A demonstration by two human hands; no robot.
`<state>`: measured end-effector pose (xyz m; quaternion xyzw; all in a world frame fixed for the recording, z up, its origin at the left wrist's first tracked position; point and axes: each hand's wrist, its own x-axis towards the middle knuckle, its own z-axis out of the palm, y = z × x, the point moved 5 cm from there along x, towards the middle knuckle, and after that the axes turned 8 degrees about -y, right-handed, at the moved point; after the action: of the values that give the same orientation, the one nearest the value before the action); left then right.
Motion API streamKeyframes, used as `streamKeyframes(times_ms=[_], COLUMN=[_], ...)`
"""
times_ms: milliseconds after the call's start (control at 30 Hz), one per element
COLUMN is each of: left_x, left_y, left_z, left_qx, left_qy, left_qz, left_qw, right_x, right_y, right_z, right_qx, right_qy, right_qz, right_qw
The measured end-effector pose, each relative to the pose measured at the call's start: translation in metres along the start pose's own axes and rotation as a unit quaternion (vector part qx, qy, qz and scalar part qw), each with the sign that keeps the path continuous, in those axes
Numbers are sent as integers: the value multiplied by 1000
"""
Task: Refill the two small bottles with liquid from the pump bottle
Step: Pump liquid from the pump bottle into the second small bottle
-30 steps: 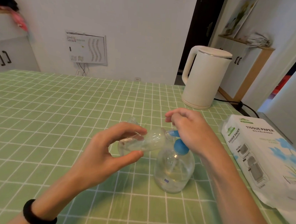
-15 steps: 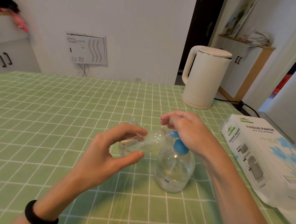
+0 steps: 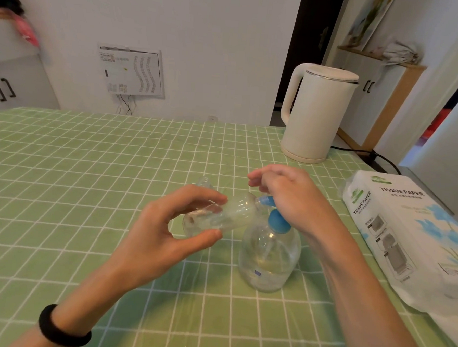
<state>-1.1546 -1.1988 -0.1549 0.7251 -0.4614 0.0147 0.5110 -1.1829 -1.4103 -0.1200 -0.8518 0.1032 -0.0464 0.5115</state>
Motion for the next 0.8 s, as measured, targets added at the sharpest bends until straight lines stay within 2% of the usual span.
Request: streamKeyframes(times_ms=[100, 333, 633, 800], left_x=[0, 0, 0, 1], left_y=[0, -3, -6, -8], left_z=[0, 2, 4, 3], left_qx=[-4, -20, -36, -25], left_qy=[0, -2, -2, -4], left_qz=[4, 1, 1, 0], left_qw=[1000, 1000, 999, 1000], right_x=[-1, 0, 0, 1], right_y=[-4, 5, -2, 4], right_z=[-2, 6, -1, 5], right_qx=[-15, 14, -13, 14], right_qy=[18, -20, 9, -13], right_qz=[-23, 37, 3, 40], right_qw=[999, 999, 1000, 999])
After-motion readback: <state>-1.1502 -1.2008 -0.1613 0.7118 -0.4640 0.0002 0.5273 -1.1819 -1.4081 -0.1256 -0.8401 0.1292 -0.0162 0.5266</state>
